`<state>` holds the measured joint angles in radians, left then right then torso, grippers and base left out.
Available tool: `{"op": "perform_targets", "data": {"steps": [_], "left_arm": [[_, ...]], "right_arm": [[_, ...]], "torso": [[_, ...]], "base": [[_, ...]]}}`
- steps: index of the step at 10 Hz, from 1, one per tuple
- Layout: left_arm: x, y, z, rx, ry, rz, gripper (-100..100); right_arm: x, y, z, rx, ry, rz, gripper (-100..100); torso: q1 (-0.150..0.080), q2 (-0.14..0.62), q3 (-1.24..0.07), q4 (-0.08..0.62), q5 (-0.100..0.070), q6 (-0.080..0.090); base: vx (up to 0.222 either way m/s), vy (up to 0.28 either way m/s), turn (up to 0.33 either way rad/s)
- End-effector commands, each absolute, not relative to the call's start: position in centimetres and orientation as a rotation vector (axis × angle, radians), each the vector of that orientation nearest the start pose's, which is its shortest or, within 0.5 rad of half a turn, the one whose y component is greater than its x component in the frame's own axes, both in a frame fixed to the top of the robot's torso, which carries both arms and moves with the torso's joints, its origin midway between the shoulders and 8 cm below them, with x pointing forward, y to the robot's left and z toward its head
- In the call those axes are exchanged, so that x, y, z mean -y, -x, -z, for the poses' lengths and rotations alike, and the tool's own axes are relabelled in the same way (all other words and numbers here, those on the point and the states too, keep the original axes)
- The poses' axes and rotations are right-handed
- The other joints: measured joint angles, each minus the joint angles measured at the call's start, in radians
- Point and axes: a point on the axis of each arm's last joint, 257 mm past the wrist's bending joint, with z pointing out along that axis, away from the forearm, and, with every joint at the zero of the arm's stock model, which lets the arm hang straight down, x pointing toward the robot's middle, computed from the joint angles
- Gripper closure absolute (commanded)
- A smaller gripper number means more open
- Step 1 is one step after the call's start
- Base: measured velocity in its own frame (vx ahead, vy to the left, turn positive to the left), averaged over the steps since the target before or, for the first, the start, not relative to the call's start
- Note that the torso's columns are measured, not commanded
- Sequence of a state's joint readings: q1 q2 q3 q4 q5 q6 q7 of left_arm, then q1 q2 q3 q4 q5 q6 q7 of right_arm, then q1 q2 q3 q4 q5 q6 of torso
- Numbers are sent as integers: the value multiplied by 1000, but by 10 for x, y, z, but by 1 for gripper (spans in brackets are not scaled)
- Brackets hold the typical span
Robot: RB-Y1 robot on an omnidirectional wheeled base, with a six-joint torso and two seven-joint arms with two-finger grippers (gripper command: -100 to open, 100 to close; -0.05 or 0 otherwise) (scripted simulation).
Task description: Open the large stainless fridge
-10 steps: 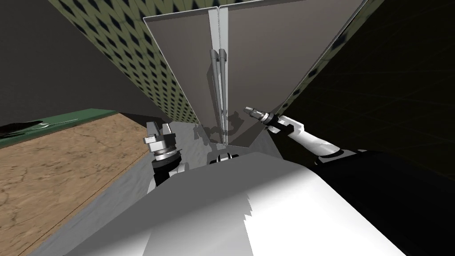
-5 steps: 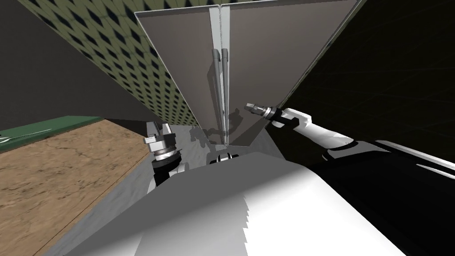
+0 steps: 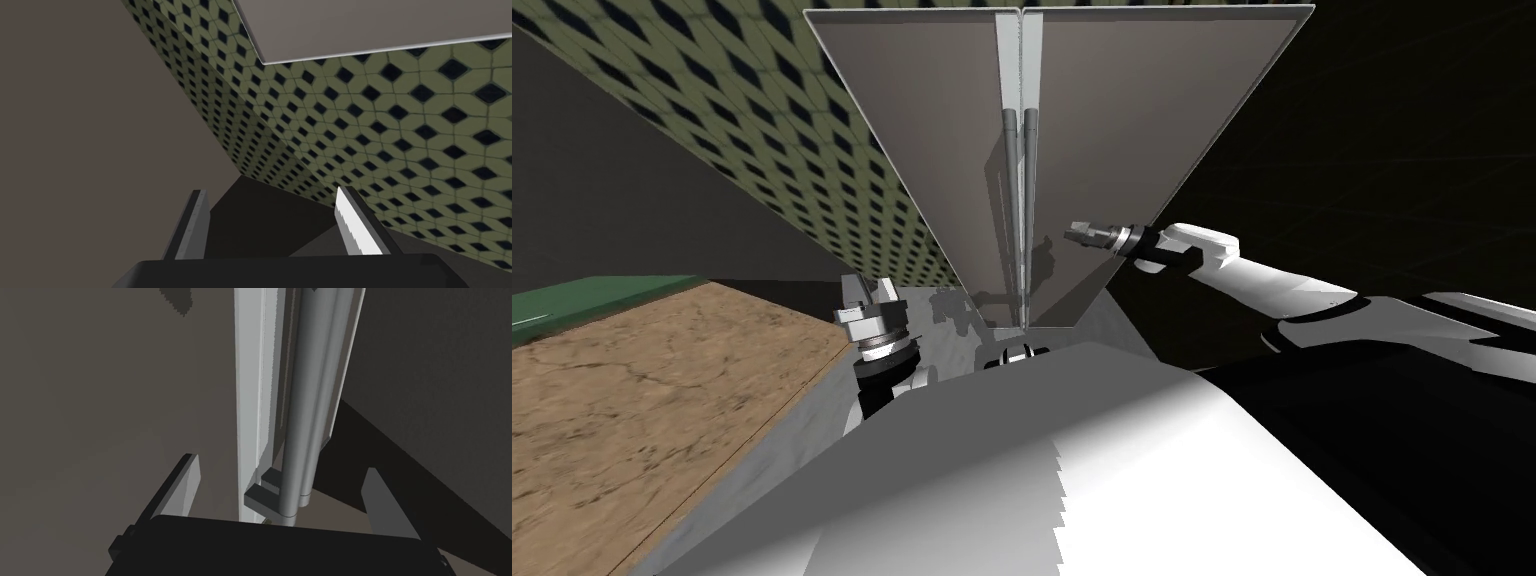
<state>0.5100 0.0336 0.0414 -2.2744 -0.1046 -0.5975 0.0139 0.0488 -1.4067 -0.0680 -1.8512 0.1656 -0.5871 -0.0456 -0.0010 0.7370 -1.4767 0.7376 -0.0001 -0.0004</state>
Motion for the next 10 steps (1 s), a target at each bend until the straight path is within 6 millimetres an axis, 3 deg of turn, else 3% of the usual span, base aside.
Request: {"op": "perform_targets", "data": {"steps": [1, 3, 6, 9, 10], "left_arm": [[-272, -328, -35, -645, 498, 1230, 0], [-272, -328, -35, -645, 497, 1230, 0], [-272, -328, -35, -645, 497, 1230, 0], [-272, -328, -35, -645, 498, 1230, 0], [-272, -328, -35, -645, 497, 1230, 0]], "right_arm": [[272, -457, -76, -1429, 692, -599, -100], [277, -463, -102, -1409, 758, -511, -100], [278, -465, -118, -1405, 812, -448, -100], [278, -466, -162, -1360, 908, -317, -100], [278, -466, -162, -1361, 910, -315, -100]], "torso": [[1, -1, 0, 0, 0, 1], [1, 1, 1, 0, 0, 1], [2, 2, 1, 1, 0, 1], [3, -1, -1, 0, 1, 1], [4, -1, -1, 0, 1, 0]], "base": [[64, 121, -99], [82, 146, -222], [53, 146, -117], [84, 177, -211], [55, 161, -84]]}}
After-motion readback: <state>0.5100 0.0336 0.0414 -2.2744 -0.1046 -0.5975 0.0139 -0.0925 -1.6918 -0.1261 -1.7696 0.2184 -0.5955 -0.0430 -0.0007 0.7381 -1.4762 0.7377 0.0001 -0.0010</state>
